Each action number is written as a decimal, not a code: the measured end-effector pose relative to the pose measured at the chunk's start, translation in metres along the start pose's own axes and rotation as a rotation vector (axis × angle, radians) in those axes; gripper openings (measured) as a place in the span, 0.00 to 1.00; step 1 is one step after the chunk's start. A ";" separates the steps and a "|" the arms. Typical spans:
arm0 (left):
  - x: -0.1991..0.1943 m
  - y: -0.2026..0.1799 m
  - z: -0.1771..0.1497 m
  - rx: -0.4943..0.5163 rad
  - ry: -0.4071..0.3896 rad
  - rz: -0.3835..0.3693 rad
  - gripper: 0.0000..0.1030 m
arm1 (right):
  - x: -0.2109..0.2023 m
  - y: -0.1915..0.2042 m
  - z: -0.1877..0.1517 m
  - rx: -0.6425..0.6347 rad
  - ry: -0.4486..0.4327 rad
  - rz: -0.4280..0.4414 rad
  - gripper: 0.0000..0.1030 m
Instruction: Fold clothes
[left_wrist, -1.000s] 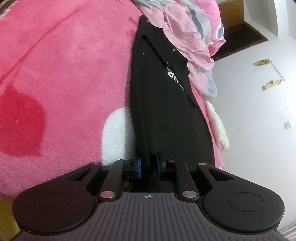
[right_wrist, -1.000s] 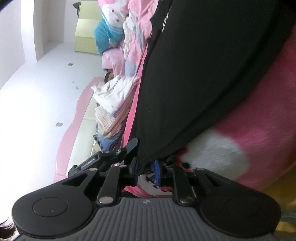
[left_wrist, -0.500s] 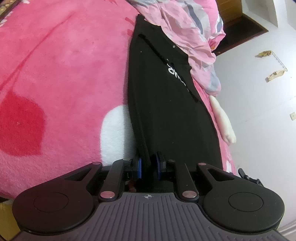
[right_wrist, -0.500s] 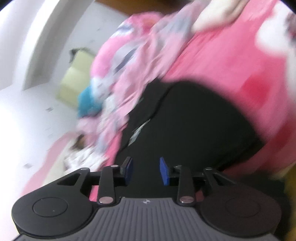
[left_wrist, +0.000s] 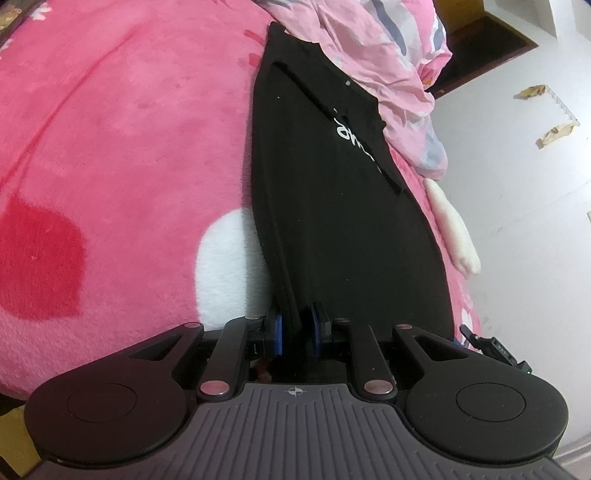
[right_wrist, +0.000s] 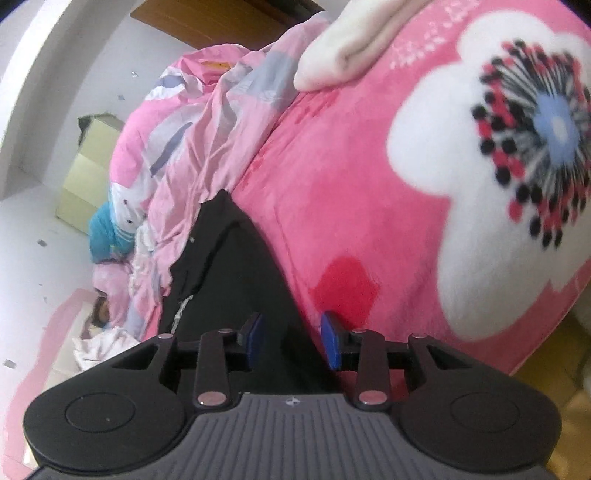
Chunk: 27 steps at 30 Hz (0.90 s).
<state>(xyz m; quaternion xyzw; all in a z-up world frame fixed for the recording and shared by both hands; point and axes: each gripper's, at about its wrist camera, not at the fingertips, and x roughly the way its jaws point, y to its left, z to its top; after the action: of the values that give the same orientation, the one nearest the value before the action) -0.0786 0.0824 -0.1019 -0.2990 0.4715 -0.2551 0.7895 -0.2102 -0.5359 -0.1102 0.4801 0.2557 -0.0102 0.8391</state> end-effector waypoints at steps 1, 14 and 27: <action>0.000 -0.001 0.000 0.003 0.002 0.002 0.14 | -0.001 -0.004 -0.003 0.014 0.011 0.015 0.36; 0.002 -0.013 -0.001 0.072 0.016 0.050 0.14 | 0.003 -0.008 -0.020 0.018 0.110 0.068 0.28; 0.001 -0.013 0.000 0.064 0.027 0.047 0.14 | -0.011 -0.060 -0.029 0.297 0.075 0.163 0.39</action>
<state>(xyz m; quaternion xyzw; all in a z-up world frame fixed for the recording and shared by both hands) -0.0795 0.0726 -0.0936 -0.2590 0.4806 -0.2556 0.7979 -0.2476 -0.5470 -0.1659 0.6178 0.2430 0.0383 0.7468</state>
